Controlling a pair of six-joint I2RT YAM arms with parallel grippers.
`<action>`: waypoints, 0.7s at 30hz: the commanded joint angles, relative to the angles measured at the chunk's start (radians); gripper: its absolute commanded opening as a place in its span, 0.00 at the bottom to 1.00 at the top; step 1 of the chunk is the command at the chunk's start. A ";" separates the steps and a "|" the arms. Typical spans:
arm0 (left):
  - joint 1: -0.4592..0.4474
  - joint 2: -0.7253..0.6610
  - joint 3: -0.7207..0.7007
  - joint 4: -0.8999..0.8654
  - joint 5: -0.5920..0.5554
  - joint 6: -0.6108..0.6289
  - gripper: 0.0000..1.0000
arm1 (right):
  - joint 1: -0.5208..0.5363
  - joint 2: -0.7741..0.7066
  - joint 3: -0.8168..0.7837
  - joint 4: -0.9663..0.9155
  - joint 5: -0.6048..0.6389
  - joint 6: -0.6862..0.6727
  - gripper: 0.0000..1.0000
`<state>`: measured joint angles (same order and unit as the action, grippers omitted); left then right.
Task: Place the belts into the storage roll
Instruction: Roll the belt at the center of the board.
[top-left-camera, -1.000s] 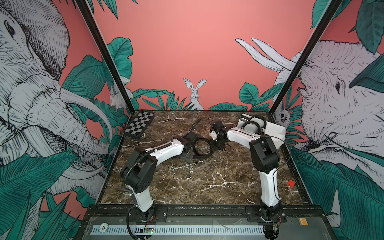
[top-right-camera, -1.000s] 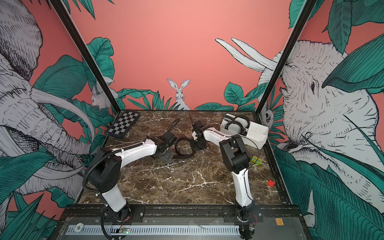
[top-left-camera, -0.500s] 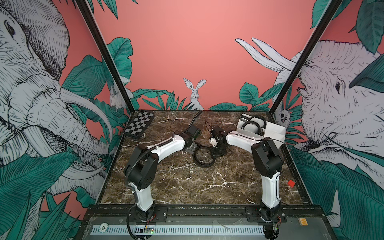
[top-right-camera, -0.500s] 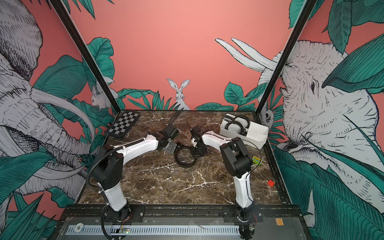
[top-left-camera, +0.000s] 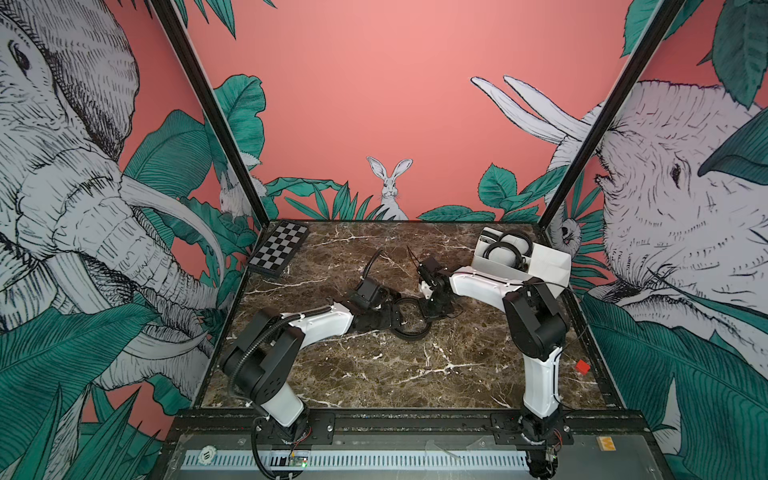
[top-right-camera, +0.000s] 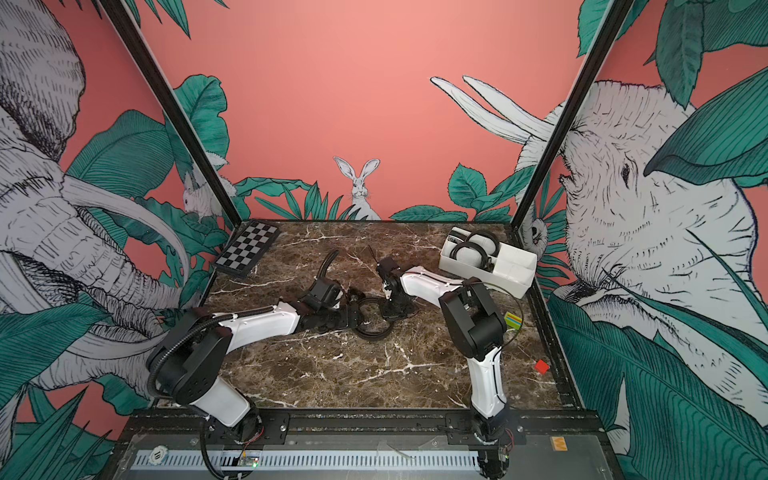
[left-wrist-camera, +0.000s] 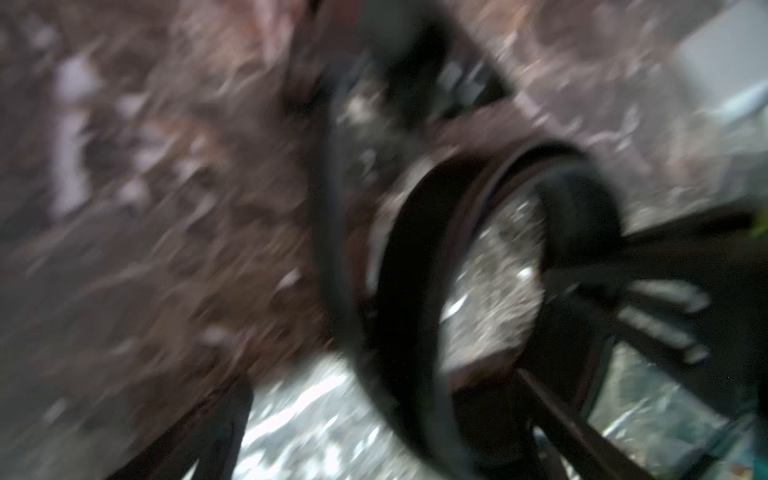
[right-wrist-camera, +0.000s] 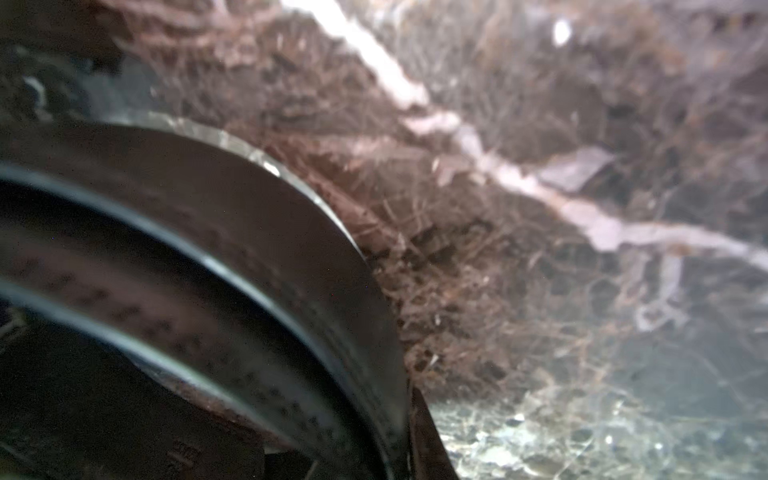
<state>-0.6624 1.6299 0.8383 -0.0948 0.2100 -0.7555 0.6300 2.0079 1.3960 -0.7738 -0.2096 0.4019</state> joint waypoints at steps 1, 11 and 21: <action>-0.004 0.073 0.028 0.112 0.094 -0.080 0.99 | 0.036 0.054 -0.051 -0.093 0.021 0.033 0.18; -0.032 0.074 0.105 -0.296 -0.023 0.035 0.85 | 0.062 0.019 -0.078 -0.052 -0.037 0.083 0.21; -0.084 0.166 0.133 -0.419 -0.059 0.142 0.65 | 0.062 0.016 -0.068 -0.032 -0.071 0.101 0.21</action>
<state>-0.7380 1.7378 1.0016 -0.3588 0.1669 -0.6559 0.6762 1.9881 1.3674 -0.7738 -0.2424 0.4900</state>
